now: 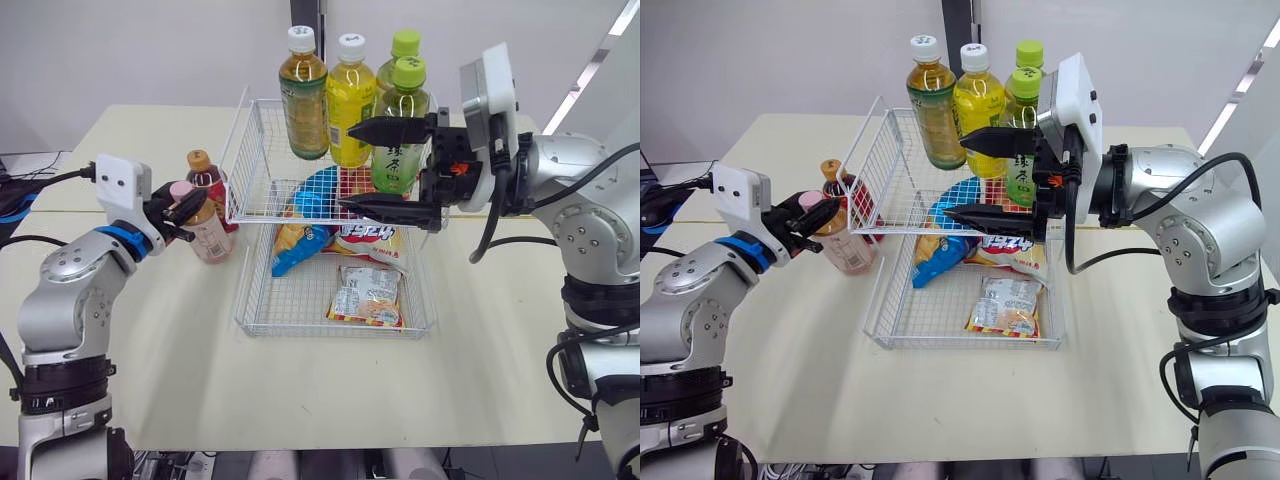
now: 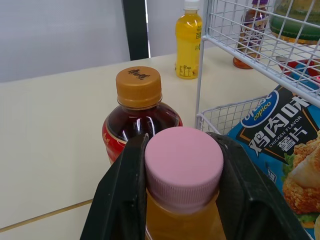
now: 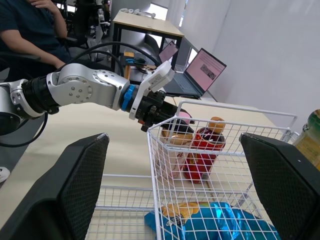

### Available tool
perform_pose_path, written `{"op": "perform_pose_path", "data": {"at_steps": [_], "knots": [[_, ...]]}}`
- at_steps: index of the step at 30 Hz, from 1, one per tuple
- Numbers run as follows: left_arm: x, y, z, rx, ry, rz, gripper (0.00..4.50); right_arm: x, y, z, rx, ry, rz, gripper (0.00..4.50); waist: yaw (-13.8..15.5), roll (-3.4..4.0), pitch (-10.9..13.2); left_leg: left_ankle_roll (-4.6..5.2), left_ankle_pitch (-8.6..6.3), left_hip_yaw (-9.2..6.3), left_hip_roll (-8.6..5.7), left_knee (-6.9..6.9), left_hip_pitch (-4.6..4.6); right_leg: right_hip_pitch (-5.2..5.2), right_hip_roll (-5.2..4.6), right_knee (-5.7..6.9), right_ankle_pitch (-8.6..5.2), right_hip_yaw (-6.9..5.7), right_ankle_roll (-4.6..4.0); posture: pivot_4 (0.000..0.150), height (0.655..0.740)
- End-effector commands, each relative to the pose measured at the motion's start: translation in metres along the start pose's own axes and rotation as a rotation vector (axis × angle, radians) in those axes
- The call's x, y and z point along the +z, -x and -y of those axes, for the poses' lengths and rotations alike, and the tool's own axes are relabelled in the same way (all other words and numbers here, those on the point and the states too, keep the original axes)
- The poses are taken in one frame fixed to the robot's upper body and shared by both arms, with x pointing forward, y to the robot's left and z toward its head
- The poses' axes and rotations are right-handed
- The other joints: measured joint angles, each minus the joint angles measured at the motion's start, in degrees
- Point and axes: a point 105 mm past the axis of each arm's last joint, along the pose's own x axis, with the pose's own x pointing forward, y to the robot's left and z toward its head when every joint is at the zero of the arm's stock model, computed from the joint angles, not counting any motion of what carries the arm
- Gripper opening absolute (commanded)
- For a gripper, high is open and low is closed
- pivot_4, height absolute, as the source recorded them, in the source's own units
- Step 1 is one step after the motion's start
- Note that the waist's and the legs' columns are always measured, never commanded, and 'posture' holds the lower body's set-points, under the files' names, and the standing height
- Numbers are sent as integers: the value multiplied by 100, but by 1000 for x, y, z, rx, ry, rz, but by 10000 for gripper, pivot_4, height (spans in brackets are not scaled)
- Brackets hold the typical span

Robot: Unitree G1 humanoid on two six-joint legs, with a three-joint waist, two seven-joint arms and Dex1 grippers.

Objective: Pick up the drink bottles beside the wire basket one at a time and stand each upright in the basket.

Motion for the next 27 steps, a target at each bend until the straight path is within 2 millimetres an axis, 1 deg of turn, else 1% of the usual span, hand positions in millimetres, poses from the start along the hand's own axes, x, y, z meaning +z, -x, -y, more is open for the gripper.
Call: {"op": "perform_pose_path", "data": {"at_steps": [1, 3, 5, 6, 8, 10, 11, 12, 14, 16, 19, 21, 23, 27], "knots": [[53, 16, -12, 30, -88, 131, 13742, 14, 11, 4, -40, 51, 26, 45000, -3, 0, 1, 0, 0, 0, 0, 0, -1, -1, 0, 0, 0, 0, 0, 1500, 7400], [85, 25, -8, -32, -121, 174, 13742, 17, 18, 7, -56, 42, 27, 45000, 3, -10, 9, 0, 0, -2, 0, 0, -7, -6, 0, -1, 0, -2, 0, 1500, 7400], [115, 33, -5, -88, -100, 225, 13742, 18, 23, 7, -63, 30, 28, 45000, 12, -13, 11, 0, 0, -13, 3, 0, -18, -9, 4, -7, 0, -8, 0, 1500, 7400], [128, 36, -3, -121, -97, 247, 13742, 19, 25, 8, -73, 28, 29, 45000, 30, -15, 12, 0, 0, -11, 1, -1, -18, -9, 4, -8, 0, -11, 0, 1500, 7400], [148, 43, 1, -179, -94, 272, 13742, 20, 28, 10, -90, 25, 32, 45000, 31, -14, 11, -1, 0, -12, -3, -1, -20, -4, 0, -17, -1, -15, 1, 1500, 7400], [180, 49, 3, -233, -117, 317, 13742, 22, 31, 12, -108, 19, 36, 45000, 29, -14, 11, -2, 0, -7, -8, 1, -20, -4, -4, -15, -1, -11, 2, 1500, 7400], [192, 51, 4, -251, -128, 334, 13742, 23, 32, 12, -113, 16, 36, 45000, 30, -14, 12, -2, 0, -3, -7, 0, -18, -4, -3, -19, 1, -9, 5, 1500, 7400], [198, 51, 5, -261, -134, 340, 13742, 23, 33, 12, -116, 13, 36, 45000, 24, -13, 12, -2, 0, -4, -9, 1, -18, -4, -3, -16, 1, -10, 5, 1500, 7400], [235, 45, 24, -377, -166, 420, 13742, 24, 37, 14, -150, 20, 37, 45000, 54, -13, 13, -1, 0, -1, -8, 0, -12, -2, -1, -14, 1, -7, 5, 1500, 7400], [257, 41, 41, -466, -197, 456, 13742, 24, 39, 14, -170, 24, 36, 45000, 102, -16, 13, -2, 1, -14, -3, 4, -18, -3, 12, -15, 2, -21, 8, 1500, 7400], [273, 32, 59, -569, -180, 490, 13742, 24, 41, 14, -194, 29, 35, 45000, 102, -9, 15, -2, 0, 2, -7, 3, -17, -4, 8, -14, 2, -4, 8, 1500, 7400], [276, 26, 71, -646, -165, 489, 13742, 24, 43, 14, -220, 36, 34, 45000, 96, -7, 16, -2, 0, 3, -5, 2, -17, -7, 10, -14, 2, -3, 8, 1500, 7400], [267, 15, 85, -726, -165, 460, 13742, 22, 48, 14, -258, 49, 19, 45000, 80, -5, 16, -2, 1, 1, -2, 1, -17, -9, 13, -12, 2, -3, 8, 1500, 7400], [239, -12, 110, -832, -151, 395, 13742, 21, 55, 9, -308, 60, -4, 45000, 60, -4, 17, -3, 1, 3, -1, 2, -18, -10, 13, -10, 2, 0, 7, 1500, 7400]]}}
